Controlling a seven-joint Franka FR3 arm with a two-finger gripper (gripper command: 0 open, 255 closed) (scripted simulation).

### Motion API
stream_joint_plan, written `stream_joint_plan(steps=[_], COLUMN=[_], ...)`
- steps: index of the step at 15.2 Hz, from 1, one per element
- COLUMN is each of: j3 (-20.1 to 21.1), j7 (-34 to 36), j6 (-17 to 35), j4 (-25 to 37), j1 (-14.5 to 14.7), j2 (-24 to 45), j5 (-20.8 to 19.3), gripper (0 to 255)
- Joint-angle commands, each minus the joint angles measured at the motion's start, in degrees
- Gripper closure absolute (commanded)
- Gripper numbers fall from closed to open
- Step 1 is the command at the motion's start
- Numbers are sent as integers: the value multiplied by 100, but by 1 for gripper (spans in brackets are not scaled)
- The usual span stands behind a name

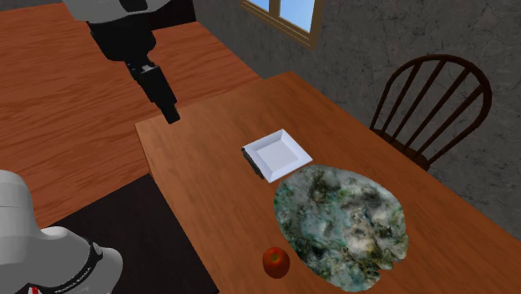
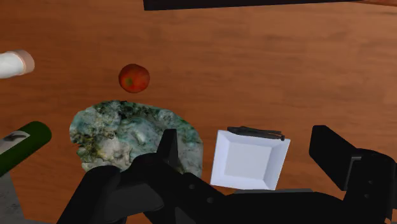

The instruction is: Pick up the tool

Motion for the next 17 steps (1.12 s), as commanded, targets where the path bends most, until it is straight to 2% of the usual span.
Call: stream_joint_plan(steps=[1, 9, 17], j3=[0, -517, -852], j7=[0, -1553, -3065], j6=[0, 1341, 2561], j4=[0, -271, -126], j1=[0, 388, 742], j2=[0, 1215, 2732], j5=[0, -275, -338], gripper=[0, 0, 0])
